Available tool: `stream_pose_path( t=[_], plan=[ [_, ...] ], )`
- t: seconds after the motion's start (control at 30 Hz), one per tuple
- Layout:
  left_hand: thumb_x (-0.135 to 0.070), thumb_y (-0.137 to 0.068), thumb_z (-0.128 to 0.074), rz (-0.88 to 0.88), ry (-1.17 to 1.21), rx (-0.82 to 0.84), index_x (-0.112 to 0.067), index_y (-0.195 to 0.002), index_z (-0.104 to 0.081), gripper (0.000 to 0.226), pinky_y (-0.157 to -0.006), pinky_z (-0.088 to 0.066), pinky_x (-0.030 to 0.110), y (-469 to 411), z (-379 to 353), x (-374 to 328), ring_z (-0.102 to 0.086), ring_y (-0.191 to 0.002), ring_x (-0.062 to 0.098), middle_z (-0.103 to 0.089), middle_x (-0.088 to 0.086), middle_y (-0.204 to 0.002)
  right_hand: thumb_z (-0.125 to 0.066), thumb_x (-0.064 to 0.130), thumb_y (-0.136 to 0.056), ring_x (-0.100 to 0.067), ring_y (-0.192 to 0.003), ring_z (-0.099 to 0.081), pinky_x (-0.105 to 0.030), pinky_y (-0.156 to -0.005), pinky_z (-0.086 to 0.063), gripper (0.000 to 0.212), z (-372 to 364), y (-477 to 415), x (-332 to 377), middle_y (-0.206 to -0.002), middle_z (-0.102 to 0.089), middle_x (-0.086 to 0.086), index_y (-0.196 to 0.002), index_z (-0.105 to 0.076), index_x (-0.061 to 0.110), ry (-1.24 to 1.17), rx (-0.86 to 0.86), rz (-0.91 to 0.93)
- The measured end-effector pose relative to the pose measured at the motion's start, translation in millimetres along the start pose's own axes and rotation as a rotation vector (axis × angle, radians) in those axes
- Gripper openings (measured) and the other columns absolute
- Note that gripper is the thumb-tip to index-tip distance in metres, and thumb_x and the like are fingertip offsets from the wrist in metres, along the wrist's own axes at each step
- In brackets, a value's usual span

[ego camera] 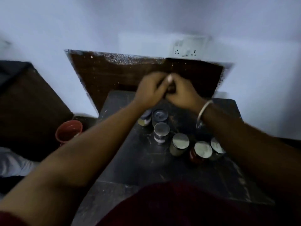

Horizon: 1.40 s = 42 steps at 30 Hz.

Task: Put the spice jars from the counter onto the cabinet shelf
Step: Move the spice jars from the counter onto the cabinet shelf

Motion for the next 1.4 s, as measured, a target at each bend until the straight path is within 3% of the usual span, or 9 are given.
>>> stream_pose_path(
  t=[0.13, 0.3, 0.5, 0.67, 0.83, 0.93, 1.03, 1.23, 1.4],
  plan=[
    [-0.051, -0.105, -0.05, 0.154, 0.102, 0.281, -0.026, -0.102, -0.073, 0.034, -0.071, -0.055, 0.035, 93.7, -60.0, 26.9, -0.065, -0.078, 0.005, -0.071, -0.01, -0.086, -0.08, 0.023, -0.084, -0.034, -0.108, -0.064, -0.045, -0.094, -0.053, 0.048, -57.7, 57.0, -64.4, -0.119, -0.065, -0.02, -0.122, -0.061, 0.001, 0.151, 0.293, -0.215],
    [-0.064, -0.097, -0.053, 0.384, 0.207, 0.347, -0.042, -0.084, -0.068, 0.03, -0.066, -0.053, 0.035, 149.8, -93.1, 42.4, -0.066, -0.071, 0.006, -0.069, -0.012, -0.079, -0.082, 0.055, -0.074, -0.044, -0.138, -0.04, -0.052, -0.114, -0.039, 0.11, -97.0, 95.6, -105.0, -0.154, -0.033, -0.024, -0.153, -0.024, 0.005, 0.613, 0.621, -0.441],
    [-0.04, -0.101, -0.058, 0.527, 0.28, 0.439, -0.027, -0.105, -0.074, 0.021, -0.089, -0.059, 0.052, 146.5, -88.0, 45.6, -0.072, -0.093, 0.025, -0.075, 0.006, -0.1, -0.079, 0.032, -0.08, -0.039, -0.123, -0.059, -0.046, -0.1, -0.052, 0.07, -93.3, 92.9, -113.3, -0.14, -0.055, -0.019, -0.138, -0.045, 0.014, 0.499, 0.504, -0.451],
    [-0.007, -0.104, -0.057, 0.642, 0.44, 0.374, -0.017, -0.12, -0.068, 0.022, -0.083, -0.06, 0.047, 126.6, -89.1, 29.1, -0.07, -0.098, 0.035, -0.073, 0.007, -0.106, -0.074, 0.06, -0.064, -0.026, -0.091, -0.066, -0.038, -0.074, -0.056, 0.063, -38.2, 52.6, -85.3, -0.106, -0.069, -0.01, -0.108, -0.063, 0.017, 0.331, 0.433, -0.473],
    [-0.031, -0.105, -0.055, 0.542, 0.729, 0.273, -0.026, -0.144, -0.052, 0.039, -0.1, -0.053, 0.024, 86.9, -71.0, -16.3, -0.062, -0.128, 0.008, -0.067, -0.008, -0.135, -0.056, 0.08, -0.071, -0.02, -0.068, -0.066, -0.031, -0.057, -0.043, 0.06, 25.6, 22.0, -33.2, -0.076, -0.069, -0.002, -0.078, -0.067, 0.021, 0.286, 0.245, -0.44],
    [-0.056, -0.092, -0.059, 0.457, 0.737, 0.218, -0.018, -0.16, -0.033, 0.081, -0.117, -0.045, 0.045, 59.9, -52.3, -45.2, -0.05, -0.145, 0.021, -0.051, 0.007, -0.157, -0.038, 0.094, -0.071, -0.016, -0.059, -0.065, -0.027, -0.054, -0.04, 0.077, 52.2, 18.8, 9.9, -0.066, -0.069, 0.002, -0.067, -0.063, 0.021, 0.315, 0.136, -0.401],
    [-0.067, -0.085, -0.069, 0.449, 0.899, 0.134, 0.0, -0.14, -0.054, 0.088, -0.105, -0.052, 0.062, 34.2, -24.6, -63.5, -0.063, -0.123, 0.046, -0.065, 0.029, -0.131, -0.025, 0.107, -0.061, -0.016, -0.04, -0.066, -0.027, -0.053, -0.046, 0.107, 85.8, 22.1, 48.6, -0.049, -0.067, -0.004, -0.063, -0.065, 0.007, 0.12, 0.049, -0.319],
    [-0.082, -0.08, -0.051, 0.432, 1.727, 0.438, -0.009, -0.128, -0.068, 0.089, -0.078, -0.062, 0.053, -8.6, 20.9, -91.7, -0.075, -0.092, 0.03, -0.074, 0.015, -0.111, -0.066, 0.042, -0.089, -0.016, -0.05, -0.056, -0.023, -0.047, -0.047, 0.03, 112.3, 43.8, 78.0, -0.074, -0.062, 0.0, -0.099, -0.058, 0.016, -0.714, -0.015, 0.147],
    [-0.09, -0.083, -0.03, 0.456, 1.828, 0.589, -0.014, -0.131, -0.068, 0.098, -0.081, -0.061, 0.053, -15.0, 14.5, -108.9, -0.073, -0.092, 0.032, -0.073, 0.015, -0.108, -0.059, 0.037, -0.087, -0.001, -0.04, -0.043, -0.017, -0.036, -0.038, 0.062, 90.1, 48.1, 76.7, -0.08, -0.064, 0.012, -0.145, -0.04, 0.027, -0.902, -0.005, 0.22]
  ],
)
Point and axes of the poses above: each hand's wrist, its own y-axis away from the middle knuckle, its own z-axis out of the back of the hand, x = y × z, the point moved 1 cm from there along -y, towards the middle knuckle
